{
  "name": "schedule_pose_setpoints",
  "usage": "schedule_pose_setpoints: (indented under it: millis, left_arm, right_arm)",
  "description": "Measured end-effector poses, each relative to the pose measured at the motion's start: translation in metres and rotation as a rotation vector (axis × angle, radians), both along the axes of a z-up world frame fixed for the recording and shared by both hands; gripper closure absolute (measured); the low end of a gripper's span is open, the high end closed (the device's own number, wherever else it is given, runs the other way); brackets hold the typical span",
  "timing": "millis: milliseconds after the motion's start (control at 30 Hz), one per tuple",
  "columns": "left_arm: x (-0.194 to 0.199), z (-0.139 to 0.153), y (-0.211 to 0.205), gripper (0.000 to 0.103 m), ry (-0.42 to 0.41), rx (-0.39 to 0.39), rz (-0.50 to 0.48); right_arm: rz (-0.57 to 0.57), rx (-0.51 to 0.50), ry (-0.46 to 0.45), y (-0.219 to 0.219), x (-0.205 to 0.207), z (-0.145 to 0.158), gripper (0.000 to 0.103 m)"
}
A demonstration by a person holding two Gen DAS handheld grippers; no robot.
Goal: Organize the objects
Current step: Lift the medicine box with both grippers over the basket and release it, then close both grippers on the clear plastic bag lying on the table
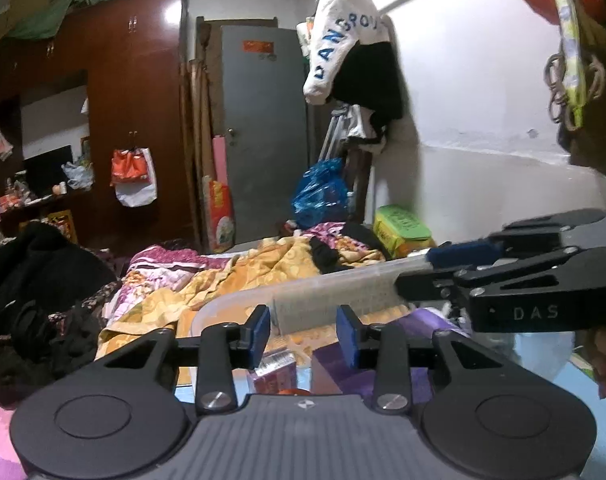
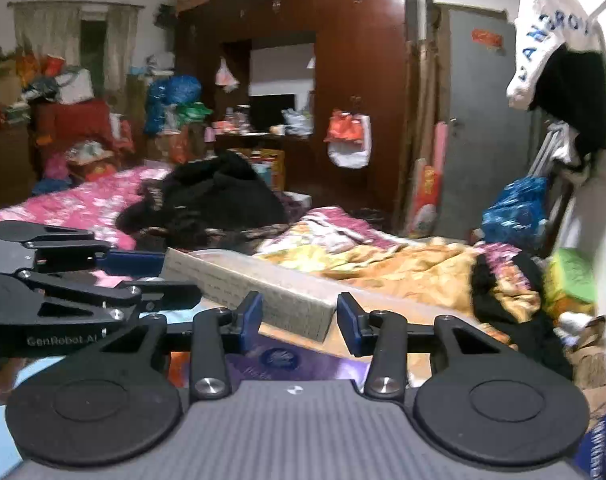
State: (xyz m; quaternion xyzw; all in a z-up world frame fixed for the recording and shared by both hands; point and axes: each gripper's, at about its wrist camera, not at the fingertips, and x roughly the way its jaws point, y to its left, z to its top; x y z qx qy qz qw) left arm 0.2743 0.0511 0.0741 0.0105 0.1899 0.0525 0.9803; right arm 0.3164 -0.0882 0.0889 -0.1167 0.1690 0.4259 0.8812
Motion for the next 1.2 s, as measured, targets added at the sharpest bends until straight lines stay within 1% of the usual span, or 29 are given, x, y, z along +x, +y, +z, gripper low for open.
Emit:
schedule_pose_setpoints:
  millis: [33, 67, 100, 133, 200, 233, 267, 300, 333, 400, 467, 533, 633, 700, 800, 867, 967, 1100, 1200]
  left_arm:
    - [0.0, 0.001, 0.001, 0.058, 0.001, 0.002, 0.016]
    - [-0.001, 0.001, 0.002, 0.056, 0.004, 0.001, 0.027]
    - [-0.004, 0.002, 0.002, 0.051, 0.0, -0.006, 0.031]
    - [-0.01, 0.003, 0.002, 0.049, -0.017, -0.012, 0.029]
    - [-0.023, 0.004, 0.002, 0.045, -0.045, -0.017, 0.023]
    - [-0.033, 0.004, 0.001, 0.04, -0.063, -0.022, 0.018]
    - [-0.047, 0.002, 0.0, 0.036, -0.084, -0.034, 0.011]
    - [-0.059, -0.002, -0.001, 0.027, -0.095, -0.047, 0.003]
    - [-0.073, -0.008, -0.002, 0.023, -0.097, -0.057, -0.006]
    - [-0.097, -0.021, -0.004, 0.023, -0.082, -0.074, -0.019]
    - [-0.116, -0.039, -0.006, 0.023, -0.059, -0.086, -0.032]
    - [-0.126, -0.055, -0.008, 0.023, -0.034, -0.064, -0.037]
    - [-0.132, -0.076, -0.007, 0.023, 0.011, -0.045, -0.033]
    - [-0.138, -0.087, -0.004, 0.023, 0.025, -0.069, -0.034]
    - [-0.149, -0.1, -0.002, 0.023, 0.034, -0.094, -0.056]
    - [-0.151, -0.106, -0.003, 0.023, 0.049, -0.087, -0.067]
    - [-0.151, -0.117, -0.005, 0.023, 0.088, -0.06, -0.067]
    - [-0.152, -0.127, -0.002, 0.023, 0.117, -0.08, -0.081]
    - [-0.152, -0.131, -0.006, 0.023, 0.13, -0.063, -0.089]
  right_arm:
    - [-0.014, -0.002, -0.03, -0.001, -0.005, 0.0, 0.042]
    - [-0.025, 0.001, -0.052, -0.008, -0.01, 0.001, 0.026]
    - [-0.034, 0.009, -0.068, -0.012, -0.014, 0.002, 0.02]
    - [-0.047, 0.019, -0.082, -0.019, -0.018, 0.003, 0.017]
    - [-0.051, 0.049, -0.078, -0.032, -0.023, 0.005, 0.014]
    - [-0.048, 0.073, -0.064, -0.044, -0.03, 0.005, 0.005]
    - [-0.052, 0.091, -0.058, -0.051, -0.033, 0.007, 0.0]
    - [-0.058, 0.113, -0.061, -0.062, -0.04, 0.006, 0.0]
    - [-0.06, 0.135, -0.068, -0.076, -0.05, 0.002, 0.0]
    - [-0.06, 0.179, -0.052, -0.103, -0.064, -0.012, 0.0]
    - [-0.087, 0.218, 0.041, -0.125, -0.074, -0.035, 0.0]
    - [-0.153, 0.22, 0.123, -0.142, -0.085, -0.063, 0.0]
    - [-0.135, 0.199, 0.19, -0.155, -0.095, -0.097, 0.0]
    - [-0.154, 0.194, 0.214, -0.156, -0.092, -0.107, 0.0]
    - [-0.161, 0.162, 0.227, -0.153, -0.087, -0.112, 0.0]
    - [-0.144, 0.145, 0.234, -0.15, -0.088, -0.117, 0.0]
    - [-0.123, 0.087, 0.217, -0.145, -0.097, -0.125, 0.0]
    - [-0.111, 0.056, 0.225, -0.141, -0.103, -0.132, 0.0]
    - [-0.113, 0.035, 0.222, -0.138, -0.107, -0.134, 0.0]
